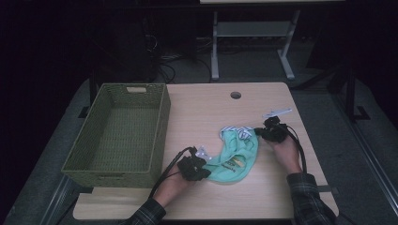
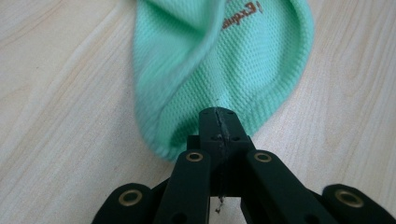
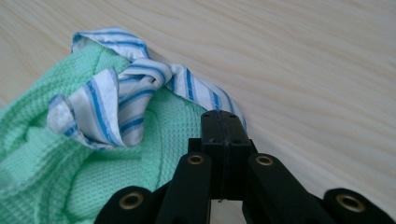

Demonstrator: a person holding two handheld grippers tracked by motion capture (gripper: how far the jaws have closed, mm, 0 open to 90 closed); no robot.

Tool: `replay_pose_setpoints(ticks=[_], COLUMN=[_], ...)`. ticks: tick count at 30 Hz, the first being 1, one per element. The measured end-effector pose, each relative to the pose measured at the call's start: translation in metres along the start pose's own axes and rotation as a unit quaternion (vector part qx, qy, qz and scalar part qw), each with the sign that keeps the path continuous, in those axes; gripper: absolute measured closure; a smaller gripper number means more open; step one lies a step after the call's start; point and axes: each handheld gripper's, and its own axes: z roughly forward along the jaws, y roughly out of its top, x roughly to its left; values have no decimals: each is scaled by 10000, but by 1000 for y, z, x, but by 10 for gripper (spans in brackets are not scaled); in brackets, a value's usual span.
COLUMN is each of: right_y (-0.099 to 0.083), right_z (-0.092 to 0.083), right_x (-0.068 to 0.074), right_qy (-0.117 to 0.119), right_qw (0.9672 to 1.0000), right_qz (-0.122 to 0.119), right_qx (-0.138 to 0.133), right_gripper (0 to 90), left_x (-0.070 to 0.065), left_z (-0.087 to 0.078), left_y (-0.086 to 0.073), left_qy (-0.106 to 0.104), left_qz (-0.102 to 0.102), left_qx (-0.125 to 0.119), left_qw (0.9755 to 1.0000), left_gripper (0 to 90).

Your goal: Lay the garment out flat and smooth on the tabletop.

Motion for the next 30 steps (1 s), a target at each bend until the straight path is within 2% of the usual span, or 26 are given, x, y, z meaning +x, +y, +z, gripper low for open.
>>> replay_pose_setpoints(ticks=[3, 6, 9, 10, 13, 14, 15, 19, 22, 26, 30], right_y=[-5, -8, -7, -5, 2, 5, 5, 17, 28, 35, 43], right_z=[1, 0, -5, -8, -18, -25, -25, -31, -31, -30, -26], right_x=[-5, -6, -4, -3, 1, 4, 4, 14, 27, 35, 45], right_qy=[34, 136, 152, 135, 63, 160, 160, 345, 396, 455, 517], right_qw=[9999, 9998, 9998, 9999, 9999, 9997, 9997, 9991, 9983, 9980, 9973], right_qz=[100, 86, 54, 2, -106, -46, -46, -119, -299, -278, -373], right_qx=[115, 124, 83, 87, -13, -174, -174, -207, -311, -324, -378], right_gripper=[899, 884, 777, 777, 769, 770, 770, 770, 770, 771, 781], left_x=[0, 0, 0, 0, 0, 0, 0, 0, 0, 0, 0], left_z=[0, 0, 0, 0, 0, 0, 0, 0, 0, 0, 0], left_y=[0, 0, 0, 0, 0, 1, 1, 1, 1, 1, 0], left_qy=[-3, 1, -4, -10, 5, 8, 6, 15, 20, 16, 12], left_qz=[-15, -15, -23, -10, -5, 1, -2, 4, -4, -7, -7], left_qx=[-7, -9, -12, 14, 16, 17, 1, 4, 4, 0, -10], left_qw=[10000, 10000, 10000, 10000, 10000, 10000, 10000, 10000, 10000, 10000, 10000], left_gripper=[896, 896, 895, 896, 896, 896, 896, 896, 896, 895, 896])
